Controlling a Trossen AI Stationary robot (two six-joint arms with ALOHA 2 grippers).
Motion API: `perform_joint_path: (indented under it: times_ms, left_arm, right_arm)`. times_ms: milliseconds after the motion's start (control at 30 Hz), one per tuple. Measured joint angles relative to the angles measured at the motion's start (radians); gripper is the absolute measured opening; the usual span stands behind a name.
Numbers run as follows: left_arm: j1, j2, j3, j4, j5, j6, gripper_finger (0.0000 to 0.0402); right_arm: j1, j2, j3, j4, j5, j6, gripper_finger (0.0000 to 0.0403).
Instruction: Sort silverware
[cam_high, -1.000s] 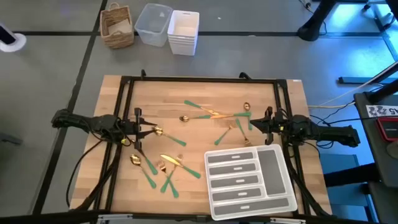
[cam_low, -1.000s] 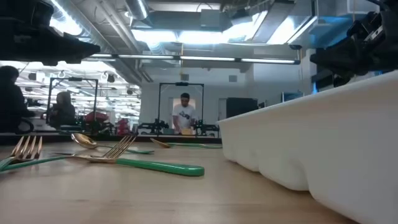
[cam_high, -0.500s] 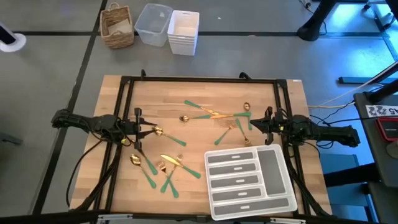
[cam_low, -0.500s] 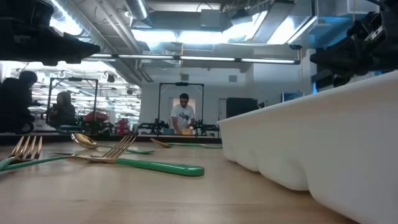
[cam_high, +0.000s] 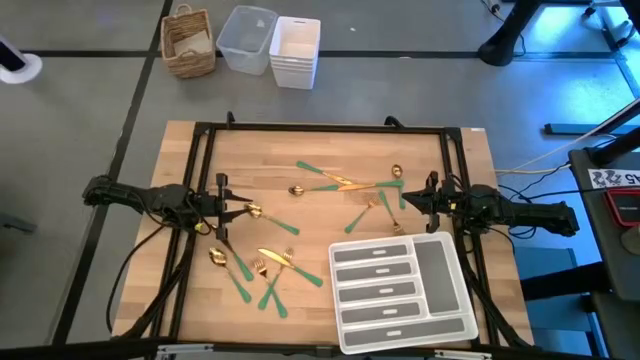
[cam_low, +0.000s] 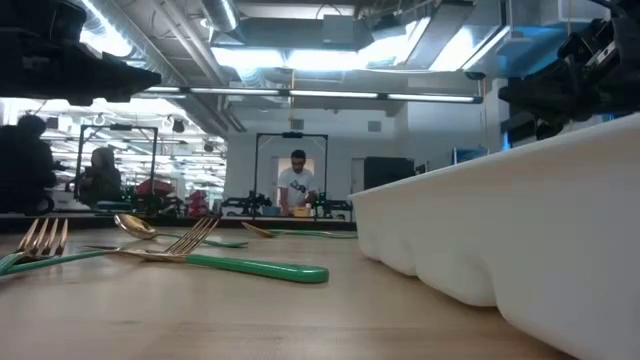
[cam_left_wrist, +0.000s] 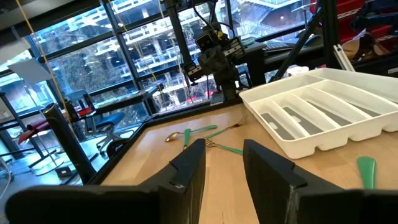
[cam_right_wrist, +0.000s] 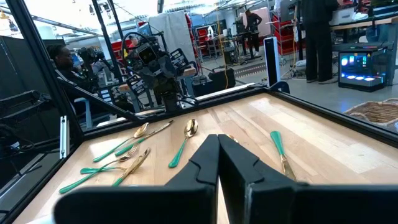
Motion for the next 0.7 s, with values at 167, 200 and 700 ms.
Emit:
perform_joint_path:
  times_ms: [167, 200, 700]
  left_arm:
    - [0.0, 0.0, 0.0, 0.0, 0.0, 0.0, 0.0102]
    - [0.0, 0.0, 0.0, 0.0, 0.0, 0.0, 0.0102]
    - [0.0, 0.0, 0.0, 0.0, 0.0, 0.042, 0.0102]
  right_arm:
    - [0.0, 0.0, 0.0, 0.0, 0.0, 0.0, 0.001]
    - [0.0, 0.0, 0.0, 0.0, 0.0, 0.0, 0.001]
    - [0.0, 0.0, 0.0, 0.007, 0.013, 0.014, 0.001]
